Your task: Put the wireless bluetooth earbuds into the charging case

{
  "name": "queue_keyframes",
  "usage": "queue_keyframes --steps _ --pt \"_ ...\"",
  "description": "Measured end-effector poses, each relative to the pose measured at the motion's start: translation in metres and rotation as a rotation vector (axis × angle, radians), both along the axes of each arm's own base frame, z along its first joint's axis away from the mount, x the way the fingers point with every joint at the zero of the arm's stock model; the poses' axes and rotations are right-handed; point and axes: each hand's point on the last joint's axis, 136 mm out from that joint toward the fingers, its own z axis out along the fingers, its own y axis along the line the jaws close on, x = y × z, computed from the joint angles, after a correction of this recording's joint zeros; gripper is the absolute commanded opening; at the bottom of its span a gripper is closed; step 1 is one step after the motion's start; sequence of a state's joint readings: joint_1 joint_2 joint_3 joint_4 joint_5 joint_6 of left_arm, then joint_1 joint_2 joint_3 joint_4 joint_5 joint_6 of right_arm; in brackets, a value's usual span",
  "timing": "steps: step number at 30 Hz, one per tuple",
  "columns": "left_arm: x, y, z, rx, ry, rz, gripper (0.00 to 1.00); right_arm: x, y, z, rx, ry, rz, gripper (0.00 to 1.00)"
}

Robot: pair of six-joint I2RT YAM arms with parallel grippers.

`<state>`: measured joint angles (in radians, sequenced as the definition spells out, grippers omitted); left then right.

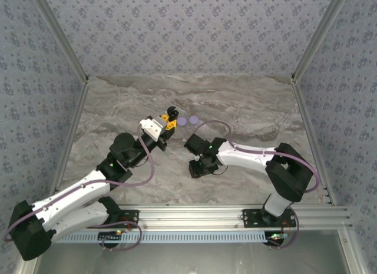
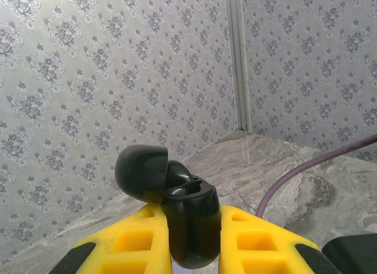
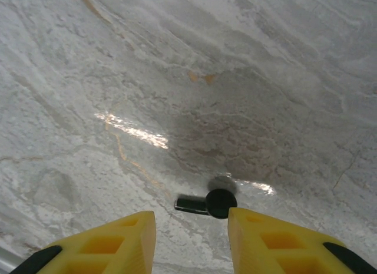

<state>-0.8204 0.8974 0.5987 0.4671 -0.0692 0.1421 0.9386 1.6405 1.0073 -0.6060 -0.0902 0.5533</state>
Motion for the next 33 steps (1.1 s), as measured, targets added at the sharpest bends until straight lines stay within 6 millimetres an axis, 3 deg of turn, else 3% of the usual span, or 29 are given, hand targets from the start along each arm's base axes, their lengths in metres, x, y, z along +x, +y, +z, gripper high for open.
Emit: queue_keyframes --steps 33 --pt "0.0011 -0.0012 -0.0024 0.006 0.005 0.0 0.0 -0.0032 0.0037 -0.0064 -0.023 0.029 0.06 0.32"
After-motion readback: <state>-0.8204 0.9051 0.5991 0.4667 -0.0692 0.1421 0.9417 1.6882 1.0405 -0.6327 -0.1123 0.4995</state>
